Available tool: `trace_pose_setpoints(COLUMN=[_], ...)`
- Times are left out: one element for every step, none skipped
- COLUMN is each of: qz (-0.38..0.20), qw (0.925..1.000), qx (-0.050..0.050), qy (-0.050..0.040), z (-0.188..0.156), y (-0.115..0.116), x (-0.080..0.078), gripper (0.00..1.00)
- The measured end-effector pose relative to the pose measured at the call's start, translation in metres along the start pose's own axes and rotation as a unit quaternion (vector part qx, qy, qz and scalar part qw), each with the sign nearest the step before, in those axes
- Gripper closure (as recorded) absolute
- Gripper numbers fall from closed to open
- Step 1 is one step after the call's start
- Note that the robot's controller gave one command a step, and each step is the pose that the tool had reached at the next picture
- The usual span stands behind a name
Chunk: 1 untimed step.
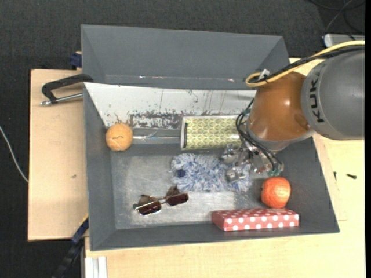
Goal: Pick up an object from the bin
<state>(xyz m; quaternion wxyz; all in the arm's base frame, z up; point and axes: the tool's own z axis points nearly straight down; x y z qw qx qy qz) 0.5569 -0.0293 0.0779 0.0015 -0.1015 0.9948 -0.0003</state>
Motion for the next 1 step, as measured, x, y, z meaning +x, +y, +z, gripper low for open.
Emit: trace_pose_setpoints(qz=[0.004], qw=[1.0], qx=[0.001], qy=[-0.0063], z=[-0.1812], y=[-0.0019], x=[0.0071], gripper=[1.0])
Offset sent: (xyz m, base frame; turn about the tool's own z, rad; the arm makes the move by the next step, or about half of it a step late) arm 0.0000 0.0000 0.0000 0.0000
